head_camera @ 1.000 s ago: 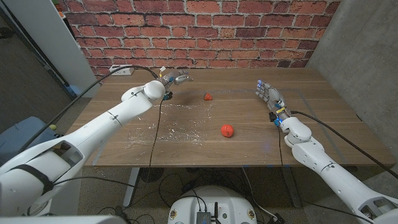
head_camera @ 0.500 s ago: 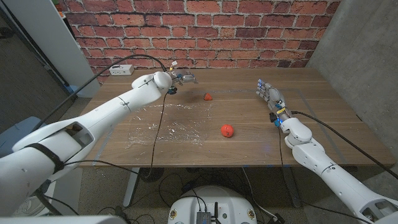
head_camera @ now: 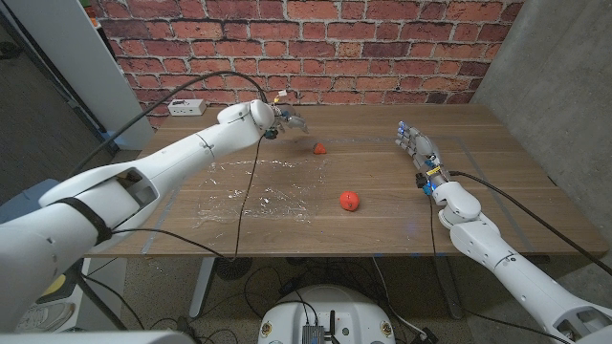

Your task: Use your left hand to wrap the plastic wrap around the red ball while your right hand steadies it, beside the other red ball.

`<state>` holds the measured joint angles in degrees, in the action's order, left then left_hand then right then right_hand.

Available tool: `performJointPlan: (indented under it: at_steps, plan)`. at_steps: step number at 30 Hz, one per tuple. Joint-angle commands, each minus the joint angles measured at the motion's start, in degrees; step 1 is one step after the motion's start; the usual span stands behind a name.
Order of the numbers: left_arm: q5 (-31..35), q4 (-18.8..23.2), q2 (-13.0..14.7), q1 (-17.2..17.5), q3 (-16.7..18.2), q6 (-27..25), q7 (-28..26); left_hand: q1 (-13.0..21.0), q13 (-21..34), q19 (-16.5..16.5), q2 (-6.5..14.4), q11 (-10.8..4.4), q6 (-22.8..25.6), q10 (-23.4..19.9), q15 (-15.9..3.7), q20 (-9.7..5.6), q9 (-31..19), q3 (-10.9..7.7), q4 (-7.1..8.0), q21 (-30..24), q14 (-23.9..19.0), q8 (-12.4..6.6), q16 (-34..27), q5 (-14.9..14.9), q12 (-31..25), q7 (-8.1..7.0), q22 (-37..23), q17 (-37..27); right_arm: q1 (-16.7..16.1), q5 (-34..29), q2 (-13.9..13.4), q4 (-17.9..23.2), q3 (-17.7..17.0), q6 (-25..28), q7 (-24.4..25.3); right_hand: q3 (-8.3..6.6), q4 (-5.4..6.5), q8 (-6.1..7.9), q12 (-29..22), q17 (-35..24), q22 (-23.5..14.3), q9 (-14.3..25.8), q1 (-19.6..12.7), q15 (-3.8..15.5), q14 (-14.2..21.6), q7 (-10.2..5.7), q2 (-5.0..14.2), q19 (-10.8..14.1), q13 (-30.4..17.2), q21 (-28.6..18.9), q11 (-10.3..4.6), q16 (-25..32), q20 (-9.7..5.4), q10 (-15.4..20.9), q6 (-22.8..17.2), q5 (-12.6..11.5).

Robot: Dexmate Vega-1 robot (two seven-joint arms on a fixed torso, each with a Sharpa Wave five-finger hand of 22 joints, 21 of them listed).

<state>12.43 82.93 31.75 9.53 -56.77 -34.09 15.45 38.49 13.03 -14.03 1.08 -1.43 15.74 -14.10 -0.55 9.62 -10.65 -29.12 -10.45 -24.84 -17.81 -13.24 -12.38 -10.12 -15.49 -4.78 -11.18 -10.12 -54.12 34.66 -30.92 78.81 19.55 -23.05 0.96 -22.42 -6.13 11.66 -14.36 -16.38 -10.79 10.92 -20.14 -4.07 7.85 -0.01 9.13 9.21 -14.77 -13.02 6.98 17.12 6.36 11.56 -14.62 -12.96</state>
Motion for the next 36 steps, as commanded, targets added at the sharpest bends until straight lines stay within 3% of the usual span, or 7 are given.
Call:
performJointPlan:
  at_steps: [1,9,10,15,25,31,36]
  plan:
    - [8.4,-3.7,-3.6,-5.2,-6.2,-2.6,5.9,2.0,-0.2,-1.1,-0.8,-0.77,2.1,-1.5,-0.7,-0.25,-0.1,0.71,0.12,-0.4,-1.6,-0.51,-0.4,-0.3,-0.3,-0.51,-0.1,-0.2,-0.6,0.3,0.4,-0.9,-0.6,-1.4,-0.1,-0.06,-0.4,-0.1,0.1,-0.2,-0.3,0.2,0.0,-0.27,0.1,-0.04,-0.25,0.1,-0.3,-0.2,-0.12,0.1,0.5,0.2,-0.5,-0.3]
    - [12.0,-6.6,-6.2,-7.2,-9.0,-1.7,7.4,5.6,-0.6,-3.7,-1.5,-1.28,8.0,-5.7,-2.39,-0.86,-0.1,2.1,0.65,-1.2,-5.8,-1.41,-1.6,-0.6,-1.1,-0.33,-0.2,-0.6,-1.2,0.7,0.7,-1.2,-0.9,-2.3,-0.1,-0.07,-0.42,-0.1,0.1,-0.3,-0.3,0.2,0.1,-0.27,0.2,-0.06,-0.23,0.0,-0.3,-0.2,0.07,0.1,0.51,0.4,-0.6,-0.2]
    - [12.3,-7.0,-6.6,-7.5,-9.3,-1.5,7.8,6.0,-0.7,-4.1,-1.6,-1.77,8.3,-6.1,-2.48,-1.02,-0.1,2.29,0.67,-1.4,-6.2,-1.31,-1.7,-0.6,-1.1,-0.39,-0.2,-0.6,-1.4,0.7,0.7,-1.2,-1.0,-2.4,-0.1,-0.07,-0.42,-0.1,0.0,-0.3,-0.3,0.2,0.1,-0.26,0.2,-0.07,-0.23,0.0,-0.3,-0.2,0.04,0.1,0.52,0.5,-0.6,-0.2]
    - [14.3,-9.4,-8.3,-8.8,-11.2,-1.1,9.3,7.5,-0.8,-5.5,-1.4,-1.46,8.7,-6.4,-2.78,-1.4,-0.1,2.63,0.6,-1.9,-7.0,-0.94,-1.9,-0.8,-0.9,-0.54,-0.3,-0.8,-1.9,0.9,0.7,-1.2,-1.3,-2.7,0.2,-0.06,-0.42,-0.1,0.0,-0.3,-0.3,0.2,0.1,-0.36,0.2,-0.06,-0.25,0.1,-0.3,-0.2,0.1,0.1,0.47,0.5,-0.6,-0.2]
    - [17.9,-12.8,-11.1,-10.3,-14.2,-0.1,11.4,9.8,-0.8,-5.1,-1.7,-1.78,10.0,-7.7,-2.9,-1.61,-0.1,3.28,0.59,-1.8,-7.0,-0.74,-1.8,-0.9,-1.0,-1.57,-0.3,-0.8,-2.2,1.2,1.1,-1.9,-1.6,-3.6,0.1,-0.05,-0.44,-0.07,0.0,-0.3,-0.3,0.2,0.1,-0.37,0.4,0.02,-0.25,0.1,-0.3,-0.2,0.01,0.2,0.52,0.8,-0.8,-0.2]
    - [19.0,-12.8,-11.5,-10.1,-14.7,0.7,12.0,11.0,-0.8,-5.4,-1.4,-2.15,9.9,-8.0,-3.83,-0.04,-0.2,3.92,0.89,-1.9,-8.4,-0.19,-2.5,-1.1,-0.7,-1.88,-0.4,-1.2,-2.3,1.3,1.2,-2.1,-1.7,-3.9,0.1,-0.05,-0.45,-0.05,-0.1,-0.4,-0.3,0.2,0.1,-0.52,0.5,0.01,-0.25,0.1,-0.3,-0.3,0.28,0.2,0.53,1.1,-0.9,-0.2]
    - [20.8,-12.0,-11.4,-9.4,-15.2,0.8,11.2,11.4,-0.8,-6.0,-1.4,-2.17,9.8,-7.9,-3.97,-0.04,-0.2,4.39,1.06,-2.2,-8.8,0.09,-2.7,-1.1,-0.6,-2.17,-0.4,-1.3,-2.3,1.3,1.2,-2.1,-1.8,-4.2,0.0,-0.04,-0.45,-0.02,-0.1,-0.4,-0.3,0.2,0.2,-0.62,0.7,0.03,-0.25,0.1,-0.3,-0.3,0.39,0.3,0.55,1.2,-1.0,-0.2]
